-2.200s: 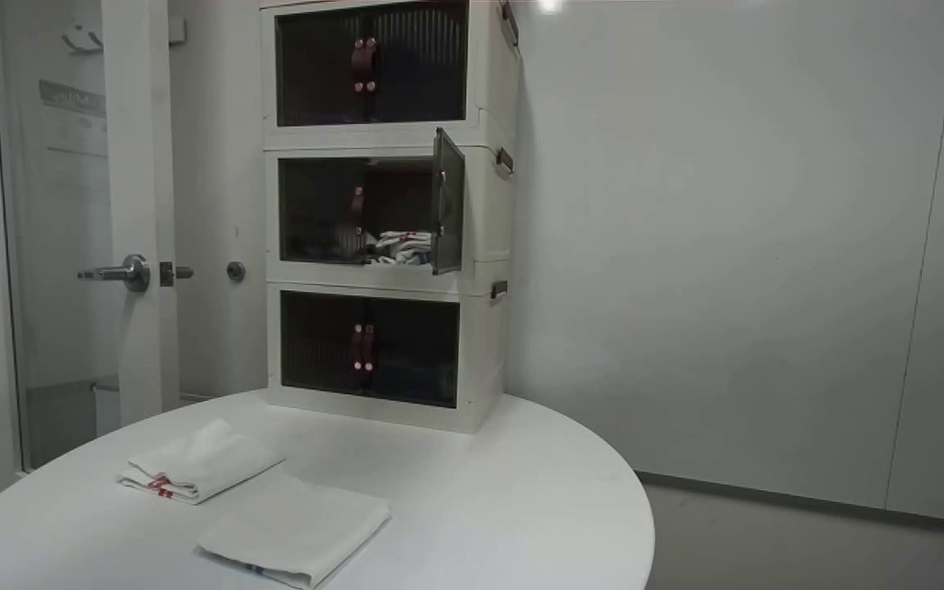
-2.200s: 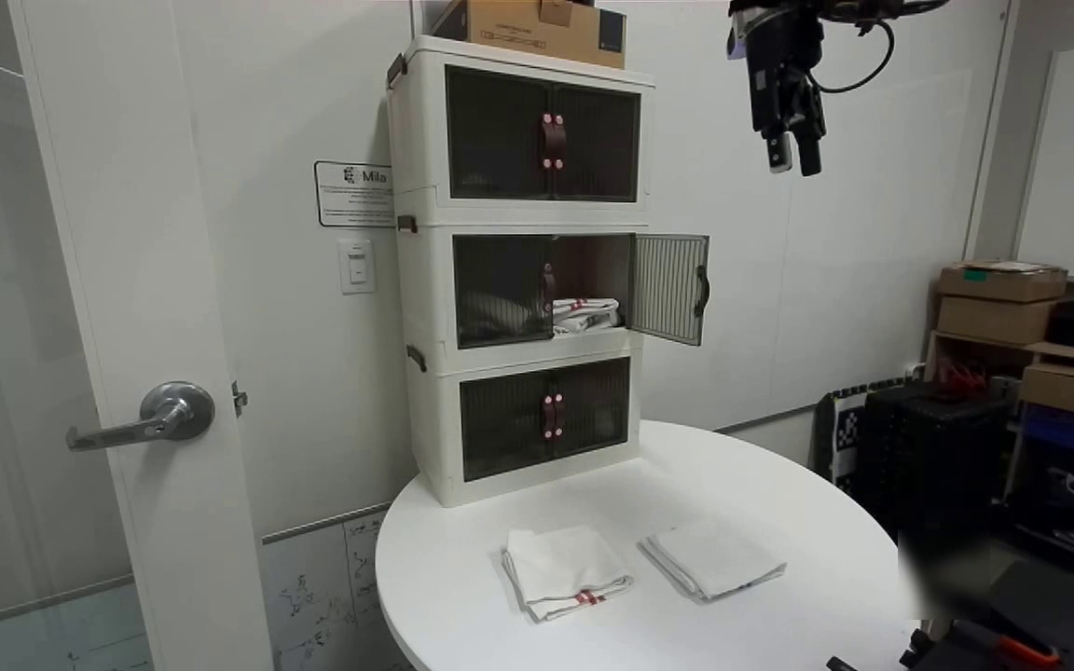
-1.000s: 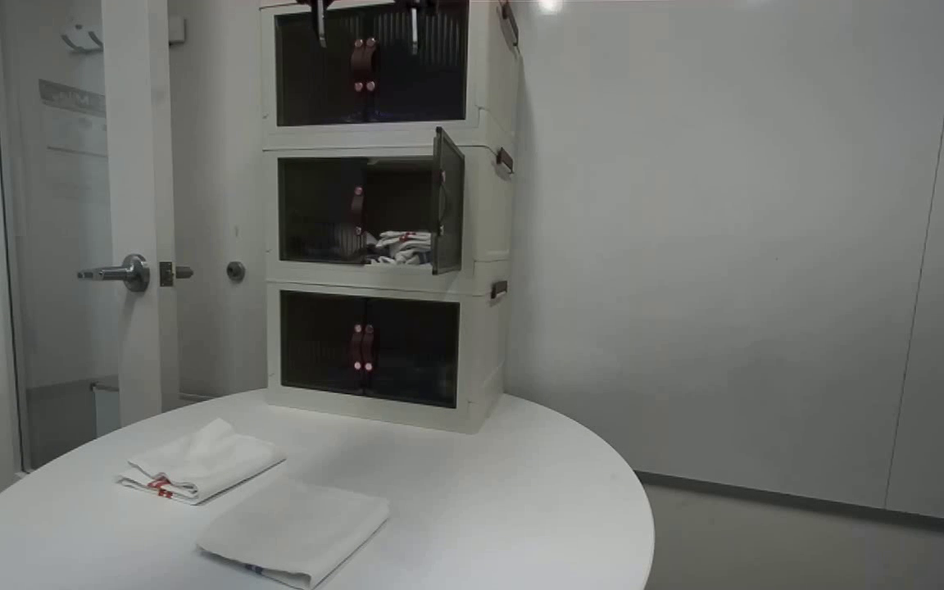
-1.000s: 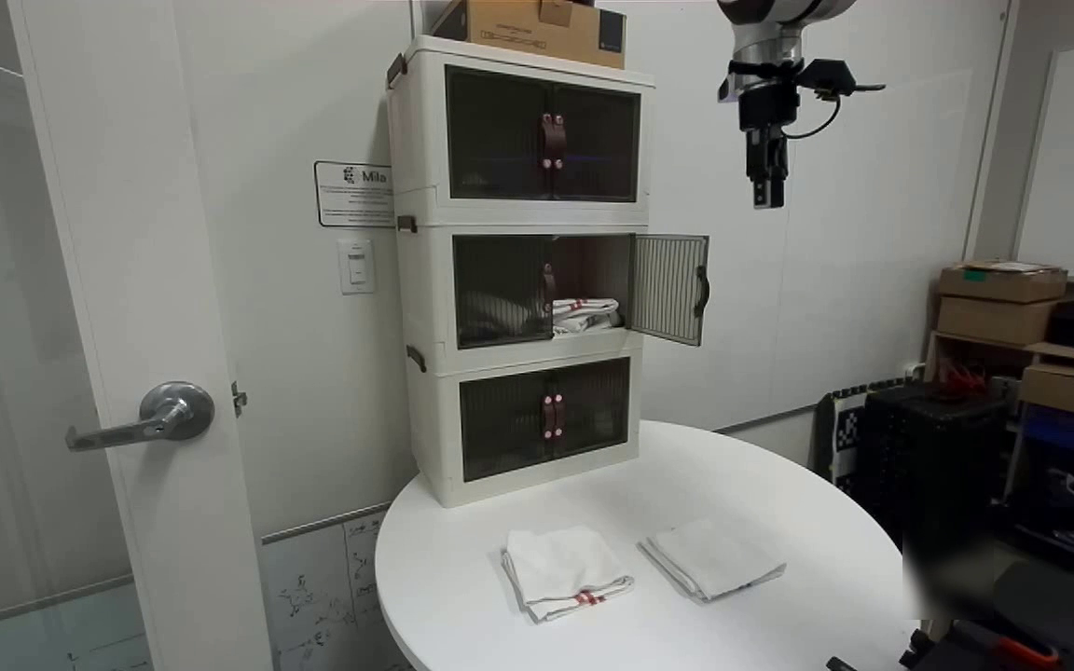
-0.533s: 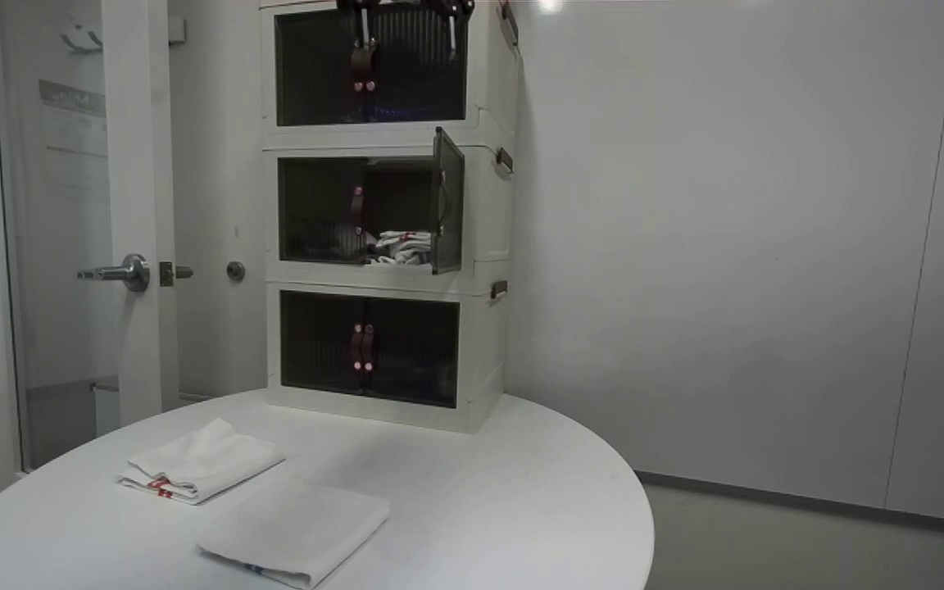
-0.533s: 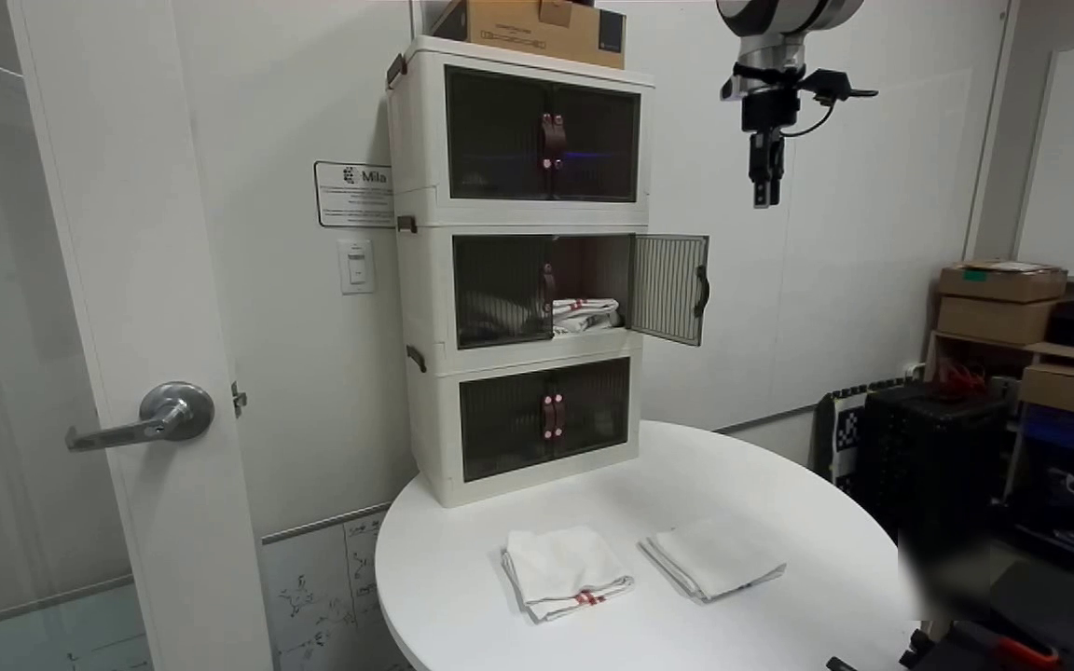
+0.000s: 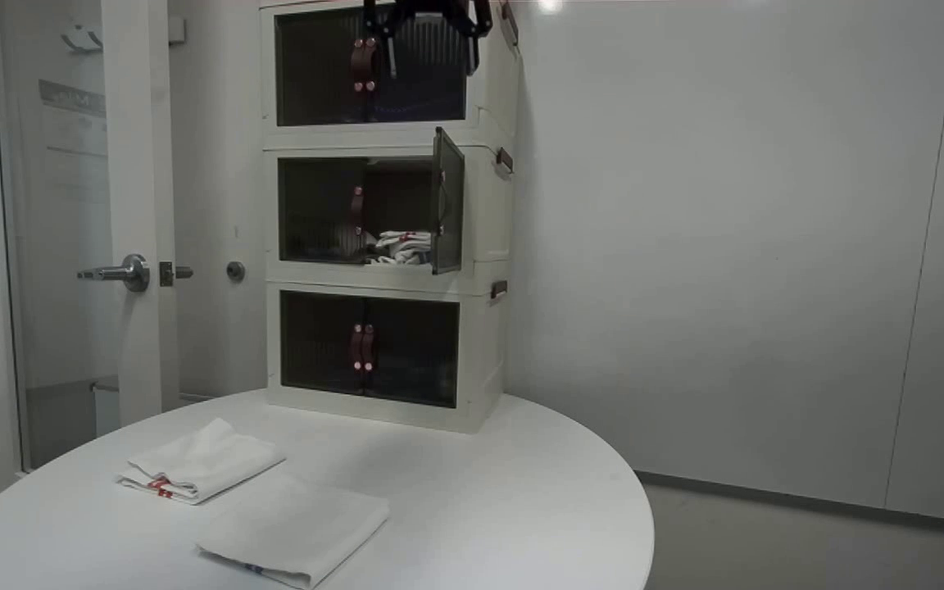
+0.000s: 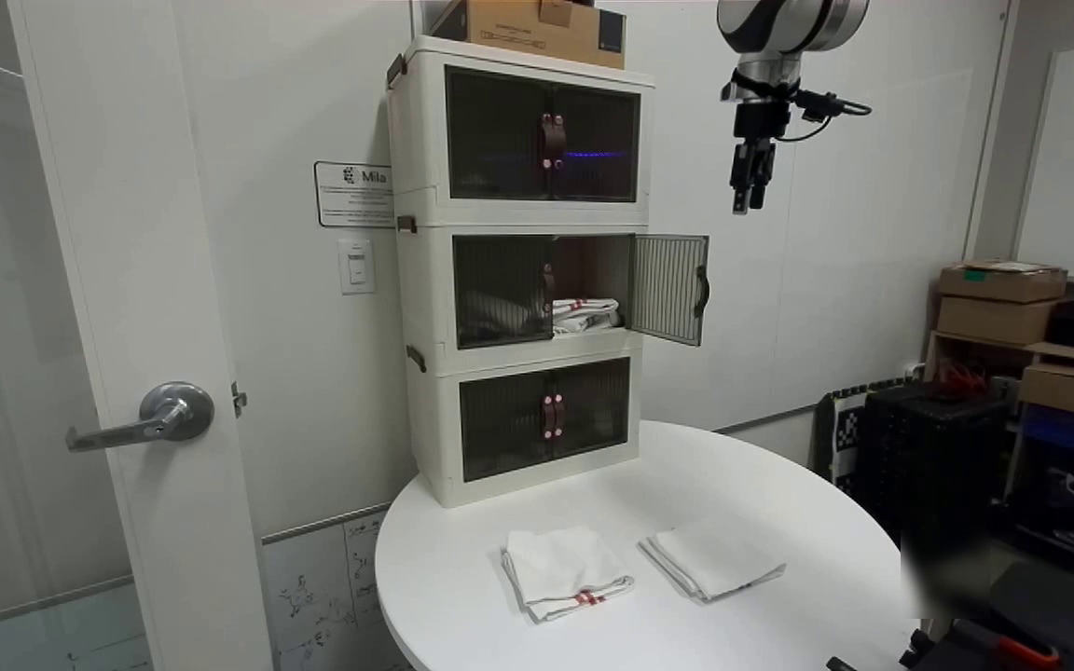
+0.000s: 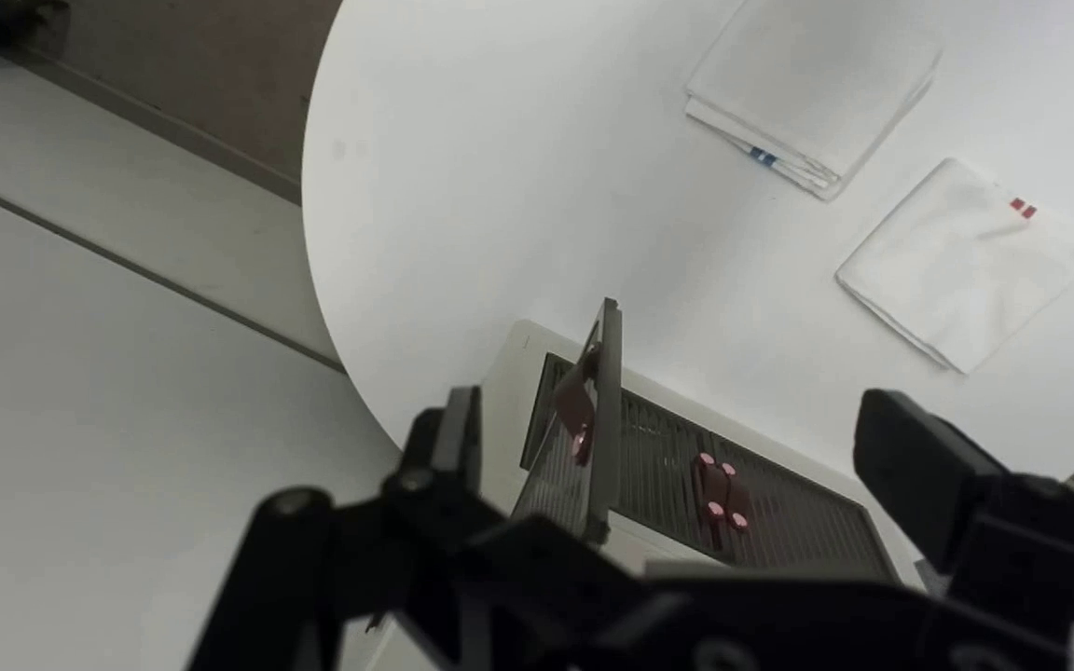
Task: Close the open cabinet door
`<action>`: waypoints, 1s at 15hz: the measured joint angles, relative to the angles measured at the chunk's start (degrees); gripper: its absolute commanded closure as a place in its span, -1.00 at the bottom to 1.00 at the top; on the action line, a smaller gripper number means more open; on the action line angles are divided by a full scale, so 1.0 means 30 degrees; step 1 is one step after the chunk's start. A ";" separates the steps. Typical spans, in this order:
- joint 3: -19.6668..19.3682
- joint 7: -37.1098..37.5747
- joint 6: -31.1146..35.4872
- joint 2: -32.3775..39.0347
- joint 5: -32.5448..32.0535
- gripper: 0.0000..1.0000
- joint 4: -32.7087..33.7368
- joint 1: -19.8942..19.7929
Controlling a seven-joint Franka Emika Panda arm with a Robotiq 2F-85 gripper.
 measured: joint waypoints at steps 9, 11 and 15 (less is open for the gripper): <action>0.0457 0.1798 0.2255 0.0778 0.0220 -1.00 -0.0886 0.0041; 0.0605 0.2298 0.2932 0.0860 0.0218 -1.00 -0.1138 0.0062; 0.0907 0.2946 0.3796 0.1001 0.0209 -1.00 -0.1521 0.0086</action>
